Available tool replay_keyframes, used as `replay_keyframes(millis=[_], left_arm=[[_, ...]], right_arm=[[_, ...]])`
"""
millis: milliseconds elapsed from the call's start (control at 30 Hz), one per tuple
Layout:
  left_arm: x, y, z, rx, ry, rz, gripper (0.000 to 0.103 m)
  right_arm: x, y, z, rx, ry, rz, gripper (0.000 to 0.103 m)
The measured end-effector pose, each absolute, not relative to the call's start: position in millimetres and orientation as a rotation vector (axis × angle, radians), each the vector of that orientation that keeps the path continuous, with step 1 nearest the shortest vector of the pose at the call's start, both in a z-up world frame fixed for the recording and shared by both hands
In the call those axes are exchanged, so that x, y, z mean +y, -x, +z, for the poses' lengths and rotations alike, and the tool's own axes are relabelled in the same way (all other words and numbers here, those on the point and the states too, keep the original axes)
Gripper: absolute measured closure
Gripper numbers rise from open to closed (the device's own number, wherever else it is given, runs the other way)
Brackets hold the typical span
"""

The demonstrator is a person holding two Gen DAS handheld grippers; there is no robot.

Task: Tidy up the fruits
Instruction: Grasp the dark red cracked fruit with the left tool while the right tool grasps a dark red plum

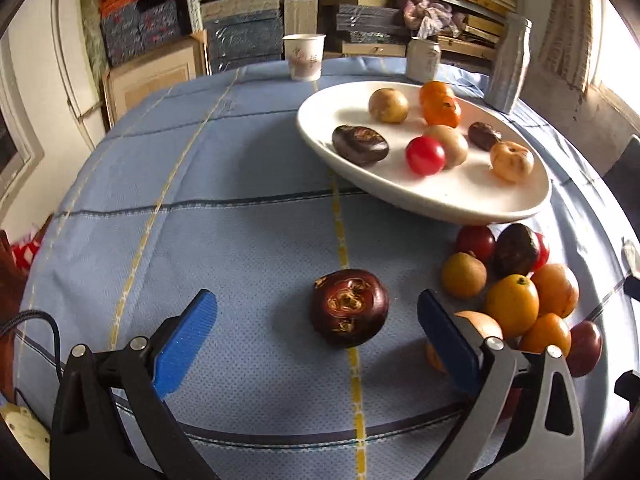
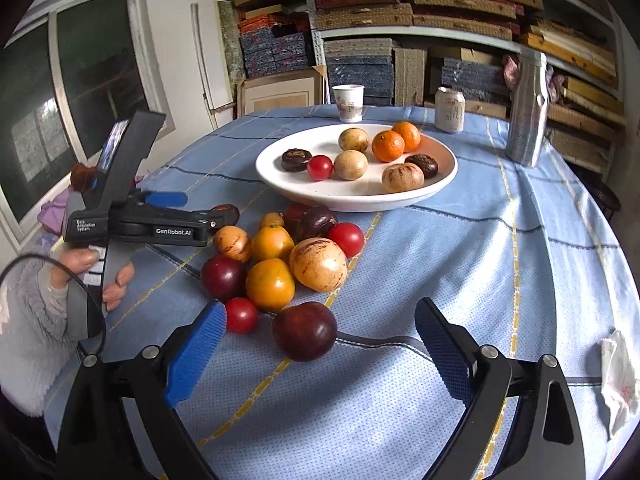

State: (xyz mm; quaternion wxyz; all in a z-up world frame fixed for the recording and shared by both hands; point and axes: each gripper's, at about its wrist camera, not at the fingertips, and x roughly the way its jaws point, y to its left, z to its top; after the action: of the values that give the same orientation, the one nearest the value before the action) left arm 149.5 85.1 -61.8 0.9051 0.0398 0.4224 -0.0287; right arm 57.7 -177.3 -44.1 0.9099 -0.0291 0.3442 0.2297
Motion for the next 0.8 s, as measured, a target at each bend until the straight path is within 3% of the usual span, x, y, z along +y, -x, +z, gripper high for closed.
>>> replay_keyframes(millis=[400, 467, 533, 633, 800], left_arm=[[102.2, -159.7, -69.9, 0.911, 0.003, -0.042, 0.005], [99.3, -157.9, -69.0, 0.905, 0.001, -0.051, 0.013], [98.2, -156.8, -69.1, 0.912, 0.037, -0.101, 0.033], [98.8, -156.7, -71.0, 0.918, 0.056, -0.115, 0.034], [95.2, -156.1, -73.3, 0.913, 0.025, -0.095, 0.034]], right_arm=[[-174.0, -54.7, -46.2, 0.713, 0.092, 0.470, 0.008], [-174.7, -54.5, -46.7, 0.714, 0.089, 0.472, 0.009], [-175.1, -54.8, -47.5, 0.718, 0.088, 0.477, 0.014], [-174.1, -56.6, -50.1, 0.736, 0.087, 0.491, 0.025], [-172.6, -61.6, -55.6, 0.770, 0.084, 0.497, 0.032]])
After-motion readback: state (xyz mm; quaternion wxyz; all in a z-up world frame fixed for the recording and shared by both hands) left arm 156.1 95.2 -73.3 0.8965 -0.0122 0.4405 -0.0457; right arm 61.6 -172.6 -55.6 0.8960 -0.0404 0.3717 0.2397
